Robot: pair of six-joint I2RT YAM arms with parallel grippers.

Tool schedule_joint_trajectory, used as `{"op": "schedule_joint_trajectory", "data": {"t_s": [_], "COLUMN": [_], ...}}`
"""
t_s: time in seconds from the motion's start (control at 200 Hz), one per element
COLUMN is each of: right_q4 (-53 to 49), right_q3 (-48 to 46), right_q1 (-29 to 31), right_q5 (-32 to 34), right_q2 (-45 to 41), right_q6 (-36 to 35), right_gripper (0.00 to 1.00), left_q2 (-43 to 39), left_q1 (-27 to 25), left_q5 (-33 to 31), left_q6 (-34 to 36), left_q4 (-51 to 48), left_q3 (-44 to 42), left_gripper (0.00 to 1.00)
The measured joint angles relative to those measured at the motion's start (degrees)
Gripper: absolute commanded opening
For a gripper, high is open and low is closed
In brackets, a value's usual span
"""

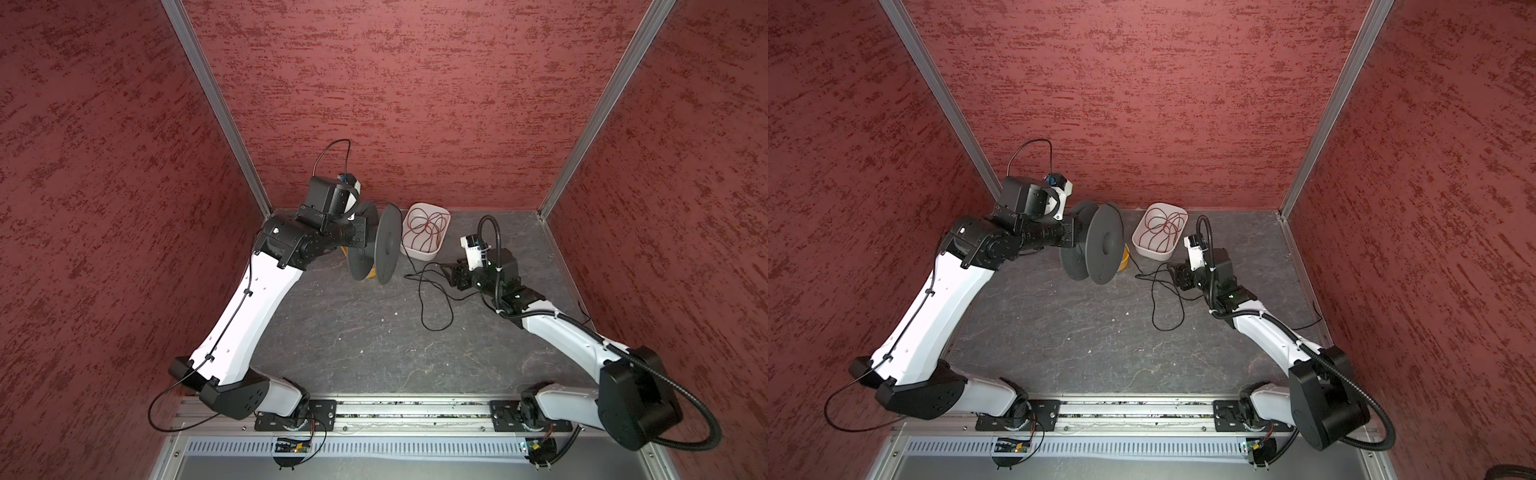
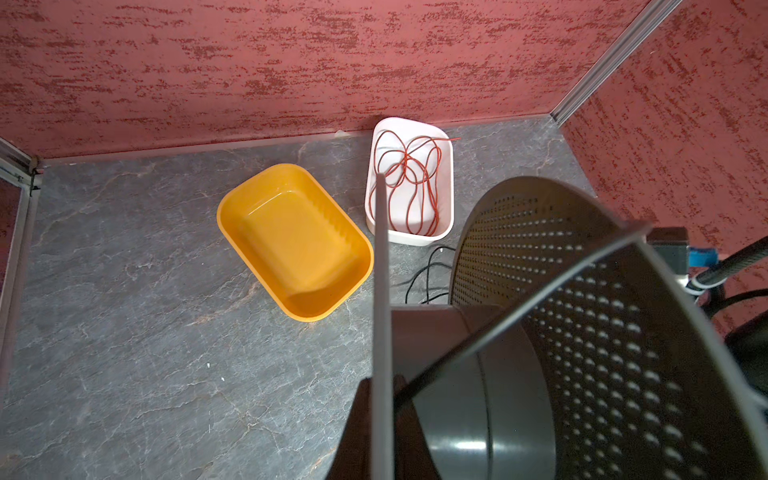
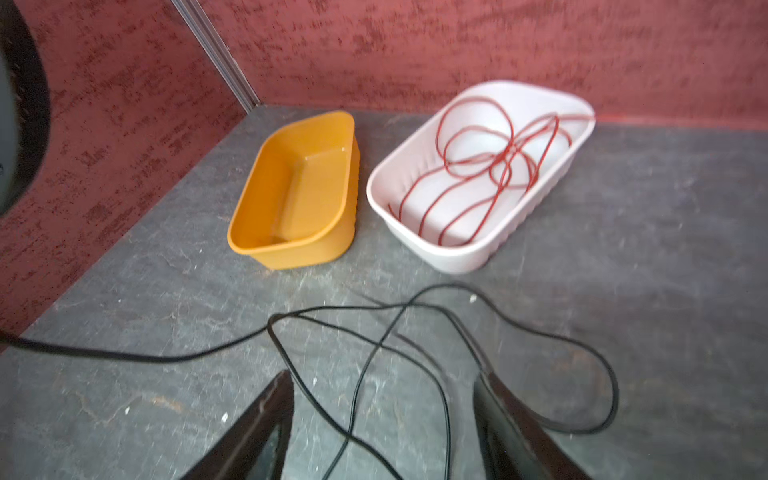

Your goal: Wrap the cables

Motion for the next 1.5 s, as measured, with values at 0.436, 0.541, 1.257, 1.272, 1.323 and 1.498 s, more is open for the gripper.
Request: {"op": "schedule_joint_trajectory", "data": {"t_s": [0.436, 0.541, 1.257, 1.272, 1.323, 1.498], "right_q4": [9.8, 15.2, 61.2, 61.8, 63.2, 65.8], "right_q3": [-6.0, -6.7, -4.5, -4.3, -3.7, -3.1], "right_q1": [6.2, 7.8, 8.5, 8.5, 8.5, 8.5], "right_q5": [-5.4, -6.1, -9.3, -9.4, -9.6, -9.9], "right_q2": [-0.2, 0.8, 32.0, 32.4, 33.7, 35.5], "right_q6": [2.0, 1.0, 3.4, 3.7, 4.3, 6.0], "right_gripper": [0.74, 0.75, 0.58, 0.57, 0.53, 0.24], "left_q2": [0.0, 0.0, 0.0, 0.0, 0.0, 0.0], "left_q1": [0.0, 0.1, 1.0, 1.0, 1.0, 1.1], "left_q5": [1.0, 1.2, 4.2, 4.3, 4.4, 5.2], "left_q6": [-0.8, -0.8, -0.9, -0.9, -0.9, -1.0], "left_q4": [2.4, 2.4, 2.4, 2.4, 2.4, 2.4], "left_q3": [-1.1, -1.1, -1.1, -1.1, -1.1, -1.1], "left_gripper": [0.00, 0.00, 0.00, 0.00, 0.00, 0.00]}}
